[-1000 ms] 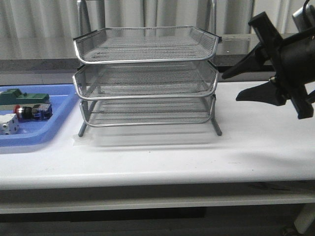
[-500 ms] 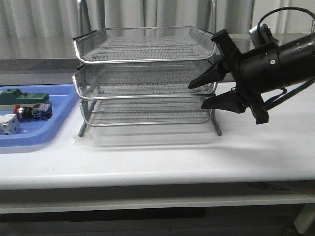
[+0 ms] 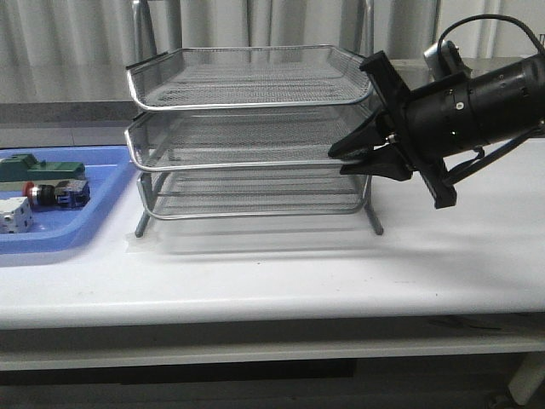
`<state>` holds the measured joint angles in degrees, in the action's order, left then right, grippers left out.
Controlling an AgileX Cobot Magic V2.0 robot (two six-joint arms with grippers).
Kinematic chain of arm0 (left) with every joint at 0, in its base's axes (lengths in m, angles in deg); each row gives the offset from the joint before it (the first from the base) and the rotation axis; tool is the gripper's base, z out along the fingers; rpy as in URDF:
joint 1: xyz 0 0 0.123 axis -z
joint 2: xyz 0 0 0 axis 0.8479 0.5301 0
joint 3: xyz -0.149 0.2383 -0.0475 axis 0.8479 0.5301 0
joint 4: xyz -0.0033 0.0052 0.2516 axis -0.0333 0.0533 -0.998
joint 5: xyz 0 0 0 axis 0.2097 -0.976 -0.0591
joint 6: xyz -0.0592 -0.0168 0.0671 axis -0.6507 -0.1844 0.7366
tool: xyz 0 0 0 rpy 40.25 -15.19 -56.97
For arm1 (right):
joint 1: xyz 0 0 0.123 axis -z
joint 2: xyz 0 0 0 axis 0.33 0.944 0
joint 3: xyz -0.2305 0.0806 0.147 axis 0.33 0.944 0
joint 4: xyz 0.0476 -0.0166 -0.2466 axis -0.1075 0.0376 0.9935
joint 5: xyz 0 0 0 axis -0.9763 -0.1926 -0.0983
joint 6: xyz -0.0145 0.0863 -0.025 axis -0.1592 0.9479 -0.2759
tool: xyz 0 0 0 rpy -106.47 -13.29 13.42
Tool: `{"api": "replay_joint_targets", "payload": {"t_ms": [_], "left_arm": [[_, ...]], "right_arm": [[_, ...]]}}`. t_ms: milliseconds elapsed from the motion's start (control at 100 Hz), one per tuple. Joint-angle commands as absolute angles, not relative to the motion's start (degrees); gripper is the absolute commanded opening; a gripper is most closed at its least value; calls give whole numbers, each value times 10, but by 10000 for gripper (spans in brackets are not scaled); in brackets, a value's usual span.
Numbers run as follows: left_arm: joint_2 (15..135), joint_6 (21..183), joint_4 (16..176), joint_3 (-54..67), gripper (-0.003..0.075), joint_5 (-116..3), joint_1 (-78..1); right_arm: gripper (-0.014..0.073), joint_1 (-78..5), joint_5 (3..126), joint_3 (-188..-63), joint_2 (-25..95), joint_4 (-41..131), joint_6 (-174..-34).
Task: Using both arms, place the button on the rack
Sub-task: 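Reach the right gripper to the front edge of the middle wire tray, then pull the middle wire tray out toward the robot with the right gripper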
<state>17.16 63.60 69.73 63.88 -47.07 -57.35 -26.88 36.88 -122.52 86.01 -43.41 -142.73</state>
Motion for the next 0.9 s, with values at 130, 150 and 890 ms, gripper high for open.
{"api": "replay_joint_targets", "payload": {"t_ms": [130, 150, 890], "left_arm": [[153, 630, 702, 671, -21, -428, -575], [153, 630, 702, 671, -21, -428, -575], [153, 630, 702, 671, -21, -428, -575]], "right_arm": [[66, -268, 327, -1240, 835, -511, -1430], [66, -268, 327, -1239, 835, -509, -1430], [65, -268, 336, -1118, 797, -411, -1440]]}}
